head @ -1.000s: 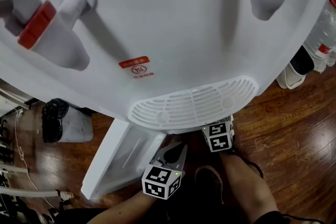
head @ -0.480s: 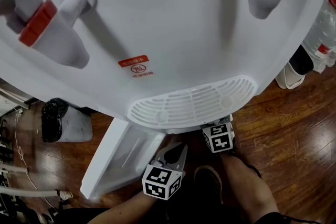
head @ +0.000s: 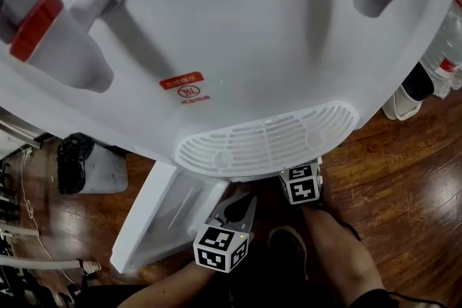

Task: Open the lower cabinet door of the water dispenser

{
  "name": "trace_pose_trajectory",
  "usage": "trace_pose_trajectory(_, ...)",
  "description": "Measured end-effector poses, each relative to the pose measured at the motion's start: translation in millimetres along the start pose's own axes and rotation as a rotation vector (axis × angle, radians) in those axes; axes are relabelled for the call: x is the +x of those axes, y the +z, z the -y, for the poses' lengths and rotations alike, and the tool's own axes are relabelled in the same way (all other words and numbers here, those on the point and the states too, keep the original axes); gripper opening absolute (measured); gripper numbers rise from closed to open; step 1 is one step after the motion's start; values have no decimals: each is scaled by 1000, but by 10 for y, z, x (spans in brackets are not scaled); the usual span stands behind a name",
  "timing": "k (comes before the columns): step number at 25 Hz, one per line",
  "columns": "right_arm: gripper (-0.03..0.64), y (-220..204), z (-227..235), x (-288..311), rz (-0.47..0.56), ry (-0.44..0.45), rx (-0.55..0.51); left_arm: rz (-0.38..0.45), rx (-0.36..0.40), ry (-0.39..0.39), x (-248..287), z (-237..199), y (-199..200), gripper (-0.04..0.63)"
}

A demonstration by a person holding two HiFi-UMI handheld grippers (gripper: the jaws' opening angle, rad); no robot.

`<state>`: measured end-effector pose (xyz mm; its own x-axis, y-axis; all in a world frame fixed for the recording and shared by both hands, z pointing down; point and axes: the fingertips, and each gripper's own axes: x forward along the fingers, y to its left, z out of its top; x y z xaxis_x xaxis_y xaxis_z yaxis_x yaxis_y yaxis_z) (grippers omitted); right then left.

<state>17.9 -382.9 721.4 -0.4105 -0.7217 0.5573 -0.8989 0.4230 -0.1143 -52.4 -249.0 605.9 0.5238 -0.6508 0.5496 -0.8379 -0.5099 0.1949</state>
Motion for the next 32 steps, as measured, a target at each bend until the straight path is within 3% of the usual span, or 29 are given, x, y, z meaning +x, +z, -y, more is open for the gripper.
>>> trace_pose_trajectory(24,304,-98,7,8,-55,7,17,7,-4,-2,-22,36,32,0)
trace_pose_trajectory(29,273,-104,17,1,-64,-5,14,16,-5,-7,-56,70,48,0)
trace_pose_trajectory(32,324,-79,3,26,-57,-13,19,9,-6,-4,-56,52,14,0)
